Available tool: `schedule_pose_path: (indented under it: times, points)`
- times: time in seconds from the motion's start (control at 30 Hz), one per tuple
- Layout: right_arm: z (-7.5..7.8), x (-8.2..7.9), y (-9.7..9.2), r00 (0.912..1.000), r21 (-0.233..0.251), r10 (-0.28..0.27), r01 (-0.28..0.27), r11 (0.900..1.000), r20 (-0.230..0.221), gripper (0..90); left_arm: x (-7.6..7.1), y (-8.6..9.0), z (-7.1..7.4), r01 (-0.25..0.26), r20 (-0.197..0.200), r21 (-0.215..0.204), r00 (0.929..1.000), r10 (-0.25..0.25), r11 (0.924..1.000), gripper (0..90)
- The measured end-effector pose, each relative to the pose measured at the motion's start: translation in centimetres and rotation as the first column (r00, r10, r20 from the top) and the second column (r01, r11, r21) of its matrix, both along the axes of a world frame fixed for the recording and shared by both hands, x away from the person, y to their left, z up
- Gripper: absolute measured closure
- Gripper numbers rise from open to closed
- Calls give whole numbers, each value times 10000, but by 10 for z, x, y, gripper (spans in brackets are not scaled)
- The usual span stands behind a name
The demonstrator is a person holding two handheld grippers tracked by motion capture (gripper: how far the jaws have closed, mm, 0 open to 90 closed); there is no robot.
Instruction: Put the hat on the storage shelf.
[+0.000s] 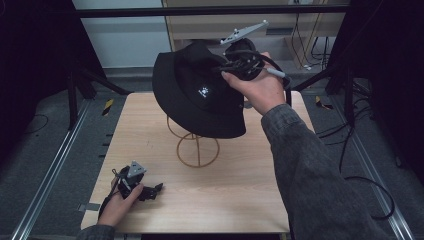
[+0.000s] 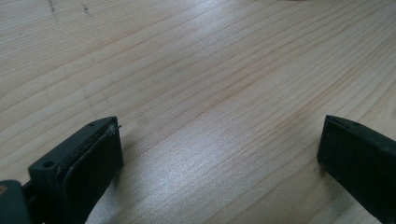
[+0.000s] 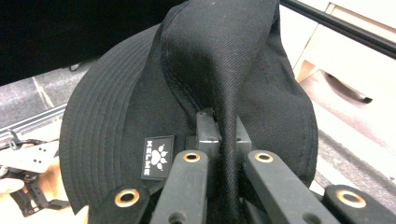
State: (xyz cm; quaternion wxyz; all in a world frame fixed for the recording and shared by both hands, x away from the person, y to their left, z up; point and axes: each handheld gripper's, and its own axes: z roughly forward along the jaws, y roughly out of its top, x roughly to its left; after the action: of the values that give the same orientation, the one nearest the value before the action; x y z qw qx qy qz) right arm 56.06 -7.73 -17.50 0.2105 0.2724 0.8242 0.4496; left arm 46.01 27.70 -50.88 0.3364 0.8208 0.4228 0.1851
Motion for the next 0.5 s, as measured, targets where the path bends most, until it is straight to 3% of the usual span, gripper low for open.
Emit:
schedule_pose_path:
  times: [0.5]
  points:
    - [-12, 2, 30, 9987, -653, 420, -438, 9969, -289, 879, 0, 0, 0, -3, -1, -20, 10000, 3, 10000, 0]
